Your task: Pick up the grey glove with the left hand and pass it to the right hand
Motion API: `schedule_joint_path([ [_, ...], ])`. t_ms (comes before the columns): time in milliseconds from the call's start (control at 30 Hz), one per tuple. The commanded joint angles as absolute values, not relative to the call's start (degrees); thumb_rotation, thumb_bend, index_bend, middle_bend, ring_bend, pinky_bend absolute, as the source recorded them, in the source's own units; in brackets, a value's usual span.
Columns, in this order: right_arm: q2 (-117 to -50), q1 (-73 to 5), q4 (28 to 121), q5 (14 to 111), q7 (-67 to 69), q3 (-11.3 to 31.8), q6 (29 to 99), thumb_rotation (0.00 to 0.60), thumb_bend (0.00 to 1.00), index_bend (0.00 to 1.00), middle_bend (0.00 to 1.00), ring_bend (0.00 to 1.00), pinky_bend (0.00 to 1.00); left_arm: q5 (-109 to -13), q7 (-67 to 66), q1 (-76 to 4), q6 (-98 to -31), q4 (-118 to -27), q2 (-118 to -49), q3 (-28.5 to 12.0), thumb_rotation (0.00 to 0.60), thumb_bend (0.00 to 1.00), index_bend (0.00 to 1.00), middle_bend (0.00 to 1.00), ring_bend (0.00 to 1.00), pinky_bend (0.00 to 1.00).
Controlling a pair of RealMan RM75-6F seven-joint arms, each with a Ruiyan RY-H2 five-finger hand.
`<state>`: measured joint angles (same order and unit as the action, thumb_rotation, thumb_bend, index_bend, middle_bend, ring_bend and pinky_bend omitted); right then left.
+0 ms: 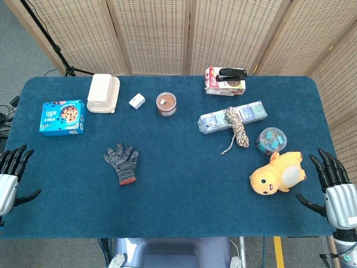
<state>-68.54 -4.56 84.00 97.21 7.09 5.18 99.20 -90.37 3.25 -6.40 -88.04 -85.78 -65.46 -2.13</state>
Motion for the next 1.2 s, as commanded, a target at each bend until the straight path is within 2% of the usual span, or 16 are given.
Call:
schedule_joint_path([
  [33, -68.73, -4.84, 84.00, 97.26, 6.79, 5.23, 98.94, 0.600, 0.05, 0.02, 0.00, 0.00, 0.09, -90.62, 3.29, -6.14, -88.86, -85.73, -65.37, -2.26, 0.600, 0.02, 0.00, 0.00, 0.00, 0.00],
  [300, -68.72, -4.92, 84.09, 97.58, 6.57, 5.03, 98.92, 0.600, 0.05, 0.01, 0.00, 0.00, 0.09, -92.73, 2.29, -8.08, -86.47, -84.88, -65.39, -1.57, 0.600, 0.02, 0.00, 0.00, 0.00, 0.00],
  [500, -69.28, -5.55, 83.12, 95.42, 5.98, 5.42, 96.49, 0.600, 0.05, 0.01, 0.00, 0.00, 0.08, -96.88, -5.09, -14.97, -79.23, -82.63, -65.80, -2.09, 0.600, 0.02, 0.00, 0.00, 0.00, 0.00],
  [633, -69.83, -5.93, 82.57, 93.07, 5.36, 6.28, 94.97, 0.600, 0.05, 0.01, 0.00, 0.00, 0.07, -102.22, -7.10, -20.76, -75.41, -76.84, -68.10, -1.92, 0.600, 0.05, 0.00, 0.00, 0.00, 0.00],
  [733, -70.39, -6.20, 81.86, 91.38, 4.53, 6.86, 93.83, 0.600, 0.05, 0.01, 0.00, 0.00, 0.07, -104.39, -3.85, -25.20, -71.62, -72.27, -70.04, -1.43, 0.600, 0.06, 0.00, 0.00, 0.00, 0.00],
  [933, -71.34, -6.72, 80.19, 88.37, 3.76, 7.78, 91.60, 0.600, 0.05, 0.00, 0.00, 0.00, 0.07, -104.88, 3.41, -33.92, -60.48, -64.97, -73.93, 0.00, 0.600, 0.07, 0.00, 0.00, 0.00, 0.00],
  [1200, -71.81, -7.00, 78.91, 86.86, 3.65, 8.19, 90.43, 0.600, 0.05, 0.00, 0.00, 0.00, 0.06, -108.54, 11.22, -38.97, -61.43, -49.79, -84.10, 3.47, 0.600, 0.11, 0.00, 0.00, 0.00, 0.00],
])
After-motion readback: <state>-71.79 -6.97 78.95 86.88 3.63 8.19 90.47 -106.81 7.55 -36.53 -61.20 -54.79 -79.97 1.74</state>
